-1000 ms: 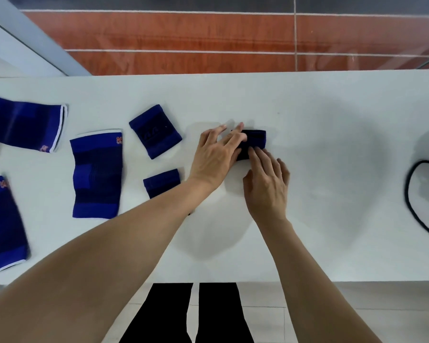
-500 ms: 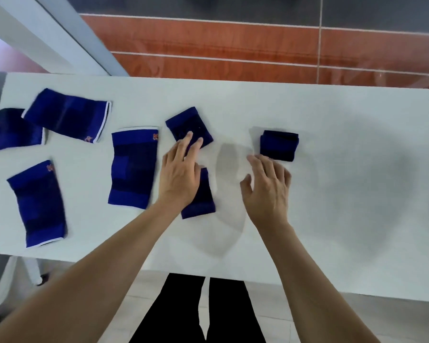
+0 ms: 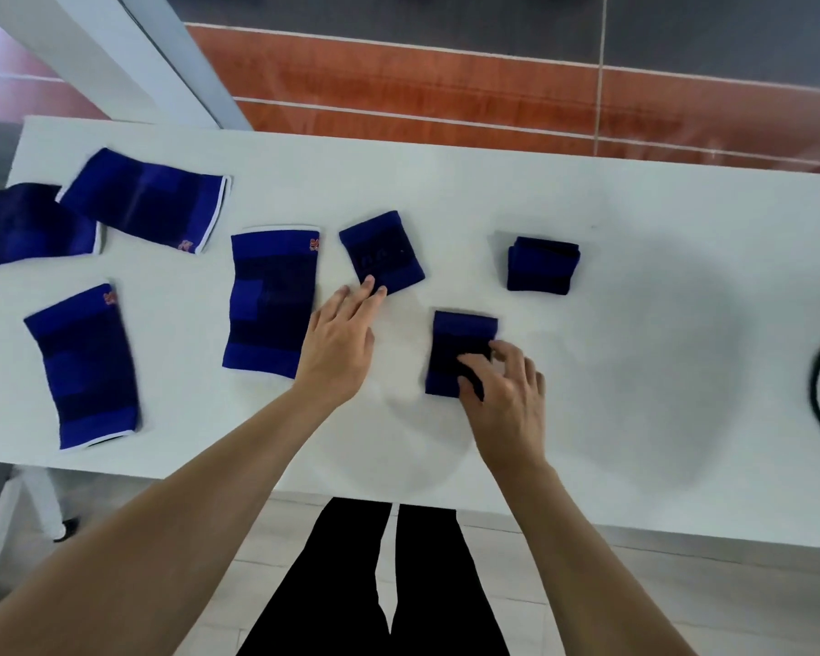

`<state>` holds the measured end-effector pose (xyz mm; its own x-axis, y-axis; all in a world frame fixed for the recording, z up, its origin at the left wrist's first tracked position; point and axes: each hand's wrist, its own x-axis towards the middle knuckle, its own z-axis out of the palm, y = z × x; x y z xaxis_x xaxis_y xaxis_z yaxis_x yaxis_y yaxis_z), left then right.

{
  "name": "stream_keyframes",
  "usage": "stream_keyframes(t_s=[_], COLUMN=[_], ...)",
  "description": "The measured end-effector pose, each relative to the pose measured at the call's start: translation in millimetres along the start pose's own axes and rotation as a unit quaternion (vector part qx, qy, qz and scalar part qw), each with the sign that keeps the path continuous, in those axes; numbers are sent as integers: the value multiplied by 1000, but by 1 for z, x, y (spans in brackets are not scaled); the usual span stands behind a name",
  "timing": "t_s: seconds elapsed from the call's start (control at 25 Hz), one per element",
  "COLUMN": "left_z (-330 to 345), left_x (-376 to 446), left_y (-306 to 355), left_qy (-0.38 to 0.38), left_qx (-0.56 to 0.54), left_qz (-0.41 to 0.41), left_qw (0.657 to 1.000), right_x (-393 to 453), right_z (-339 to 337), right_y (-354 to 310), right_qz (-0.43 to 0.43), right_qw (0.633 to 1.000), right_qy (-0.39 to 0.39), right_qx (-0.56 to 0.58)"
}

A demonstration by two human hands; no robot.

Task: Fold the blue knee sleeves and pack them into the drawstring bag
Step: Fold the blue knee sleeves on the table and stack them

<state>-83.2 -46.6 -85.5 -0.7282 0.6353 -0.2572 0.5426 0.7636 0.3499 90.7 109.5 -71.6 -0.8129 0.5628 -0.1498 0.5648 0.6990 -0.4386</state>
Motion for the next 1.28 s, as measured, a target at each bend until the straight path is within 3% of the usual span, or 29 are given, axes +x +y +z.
stream_keyframes(t_s=[0.16,0.24,0.4,0.52,0.64,0.72,0.8,1.0,1.28], left_z=[14,23,34,24,1,-14,-21,-27,-14], left_x=[-43,-66,-97,-90,-60,-37,-20,-3,13], left_y=[17,23,38,45,59,66,62,39,32], left_qy=[-1,-5,-23,2,16,-32,-43,7,53], left_qx=[10,12,21,-22,-194,-356,-418,-357,-209], left_qz=[42,62,87,102,32,-69,-116,-111,-49], left_qw=[999,998,996,995,980,931,900,927,975], right_x=[-1,1,-9,-21,-26,-24,-18,0,11], right_z=[-22,-24,-25,-40,-55,-55,-49,-32,-9], right_y=[6,6,8,10,-1,-11,-16,-27,-38], right_qz=[265,324,302,241,155,130,146,216,236], right_qw=[962,941,948,944,942,939,931,925,930], right_qy=[-59,-89,-45,7,-17,-39,-37,-49,-51], right_qx=[10,41,94,225,297,315,331,309,279])
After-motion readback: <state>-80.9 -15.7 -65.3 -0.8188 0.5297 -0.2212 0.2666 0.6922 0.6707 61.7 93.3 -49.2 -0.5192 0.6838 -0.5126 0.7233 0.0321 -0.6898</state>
